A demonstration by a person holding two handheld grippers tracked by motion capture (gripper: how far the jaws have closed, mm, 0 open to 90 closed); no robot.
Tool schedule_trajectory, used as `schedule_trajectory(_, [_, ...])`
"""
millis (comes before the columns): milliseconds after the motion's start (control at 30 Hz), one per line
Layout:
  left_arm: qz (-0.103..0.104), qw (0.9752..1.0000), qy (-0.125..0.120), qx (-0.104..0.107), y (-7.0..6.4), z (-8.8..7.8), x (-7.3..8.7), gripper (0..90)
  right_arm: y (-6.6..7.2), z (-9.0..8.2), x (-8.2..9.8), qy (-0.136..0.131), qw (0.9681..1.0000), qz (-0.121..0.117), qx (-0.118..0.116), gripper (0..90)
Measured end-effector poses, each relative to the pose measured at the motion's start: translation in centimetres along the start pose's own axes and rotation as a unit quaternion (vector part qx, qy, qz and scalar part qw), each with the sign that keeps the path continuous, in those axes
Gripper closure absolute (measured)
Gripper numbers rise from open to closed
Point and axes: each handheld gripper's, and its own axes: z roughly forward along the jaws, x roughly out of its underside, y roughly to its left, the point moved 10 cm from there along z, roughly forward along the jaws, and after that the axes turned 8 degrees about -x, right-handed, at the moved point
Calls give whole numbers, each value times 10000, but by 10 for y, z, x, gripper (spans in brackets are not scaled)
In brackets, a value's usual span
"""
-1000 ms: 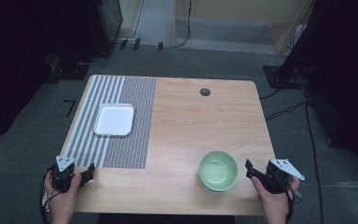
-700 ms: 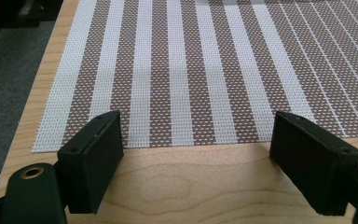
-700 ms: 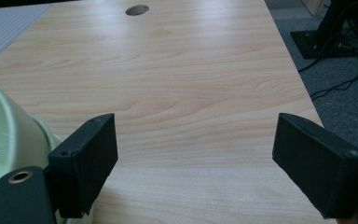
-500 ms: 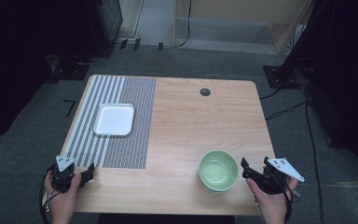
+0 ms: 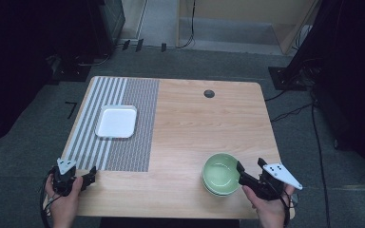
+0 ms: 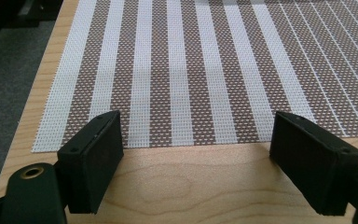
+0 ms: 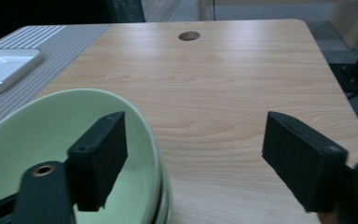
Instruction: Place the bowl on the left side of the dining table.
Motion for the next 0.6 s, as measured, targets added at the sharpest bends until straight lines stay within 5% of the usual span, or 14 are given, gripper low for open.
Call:
schedule_trajectory(467, [-1, 10000, 0, 1, 0, 0, 0, 168, 18, 8, 12, 134, 9996, -35, -263, 578])
schedule_trajectory(600, [0, 10000, 0, 0, 0, 0, 0, 168, 22, 10, 19, 401, 9981, -6, -465, 659])
